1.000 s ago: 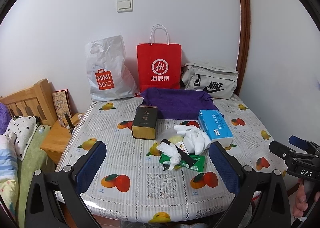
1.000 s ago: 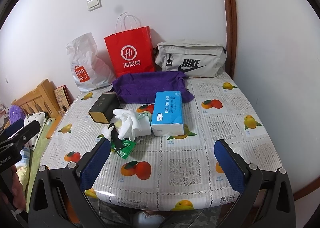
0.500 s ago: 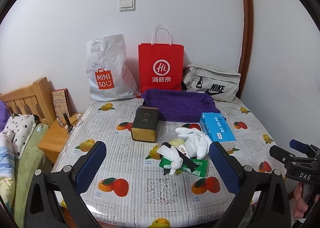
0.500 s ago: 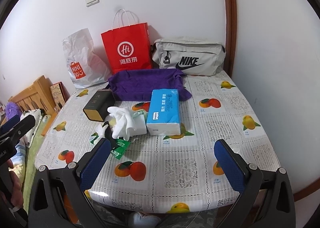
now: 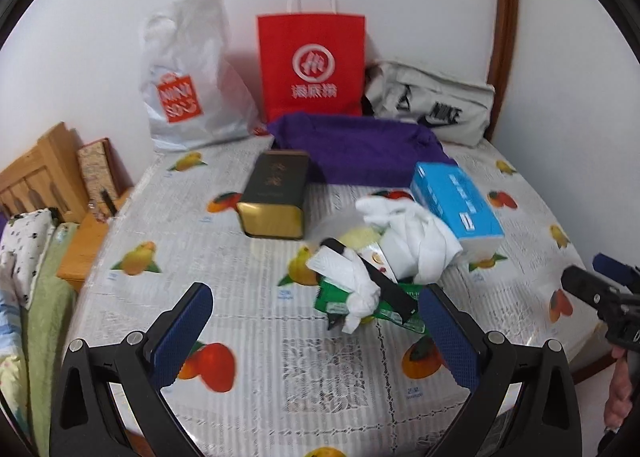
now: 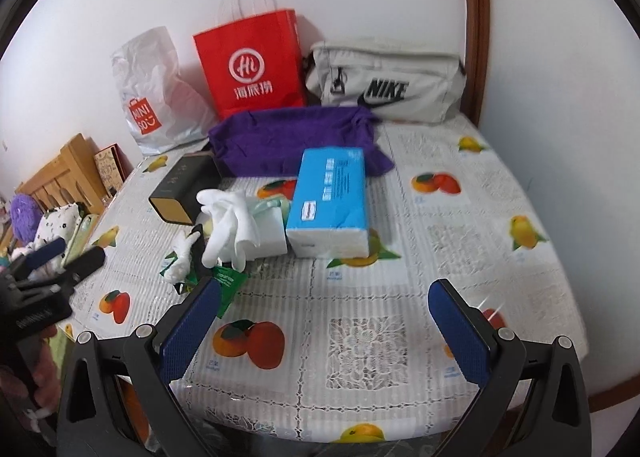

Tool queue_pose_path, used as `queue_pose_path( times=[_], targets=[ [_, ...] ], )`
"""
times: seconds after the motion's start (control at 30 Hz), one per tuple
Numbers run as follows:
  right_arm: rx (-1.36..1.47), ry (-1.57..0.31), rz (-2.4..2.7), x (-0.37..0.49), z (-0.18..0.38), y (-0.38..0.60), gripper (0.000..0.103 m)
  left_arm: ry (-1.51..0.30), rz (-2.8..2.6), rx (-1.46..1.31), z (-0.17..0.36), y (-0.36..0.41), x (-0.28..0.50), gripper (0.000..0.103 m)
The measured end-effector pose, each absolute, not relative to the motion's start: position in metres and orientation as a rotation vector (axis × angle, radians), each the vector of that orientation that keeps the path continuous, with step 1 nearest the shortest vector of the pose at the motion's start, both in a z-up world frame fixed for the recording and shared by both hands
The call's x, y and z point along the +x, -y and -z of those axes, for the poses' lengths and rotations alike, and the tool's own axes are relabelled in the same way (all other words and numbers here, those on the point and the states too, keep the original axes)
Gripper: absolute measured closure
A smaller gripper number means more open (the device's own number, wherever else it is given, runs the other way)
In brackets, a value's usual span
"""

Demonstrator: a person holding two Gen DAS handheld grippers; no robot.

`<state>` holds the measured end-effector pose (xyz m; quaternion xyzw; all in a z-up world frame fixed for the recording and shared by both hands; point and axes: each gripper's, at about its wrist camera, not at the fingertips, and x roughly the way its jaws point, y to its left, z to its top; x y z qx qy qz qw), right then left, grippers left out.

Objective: Organize soft objects
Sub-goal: 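Grasp a white glove with the left gripper while the right gripper grasps another white glove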

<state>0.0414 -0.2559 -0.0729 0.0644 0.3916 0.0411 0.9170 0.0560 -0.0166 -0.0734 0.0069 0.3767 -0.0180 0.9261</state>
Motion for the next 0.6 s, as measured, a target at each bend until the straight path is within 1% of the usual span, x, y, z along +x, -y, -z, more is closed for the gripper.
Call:
queue_pose_path(
  times=[0.2, 0.27, 0.4, 0.47, 0.53, 0.57, 0.6],
  targets=[
    [0.121, -0.818, -0.071, 0.057, 0.091, 0.257, 0.001, -0.829, 0.096, 0.048, 0.109, 0.030, 0.082, 0.000],
    [0.144, -0.834, -0.075, 0.063, 0.097, 0.260, 0.001, -0.842, 0.109, 0.046, 0.118, 0.031, 0.089, 0.005],
    [0.191, -0.854, -0.072, 0.073, 0.108, 0.267, 0.001, -0.875, 0.136, 0.035, 0.135, 0.033, 0.105, 0.009],
    [0.194, -0.865, -0.070, 0.079, 0.114, 0.269, 0.001, -0.880, 0.138, 0.035, 0.140, 0.033, 0.110, 0.017],
    [0.192, -0.878, -0.061, 0.085, 0.119, 0.271, 0.001, -0.891, 0.147, 0.042, 0.144, 0.034, 0.115, 0.023],
    [0.193, -0.885, -0.059, 0.088, 0.121, 0.271, 0.001, -0.898, 0.151, 0.051, 0.146, 0.035, 0.117, 0.030],
    [0.198, -0.892, -0.060, 0.092, 0.123, 0.272, 0.001, -0.903, 0.155, 0.061, 0.148, 0.036, 0.119, 0.034]
  ],
)
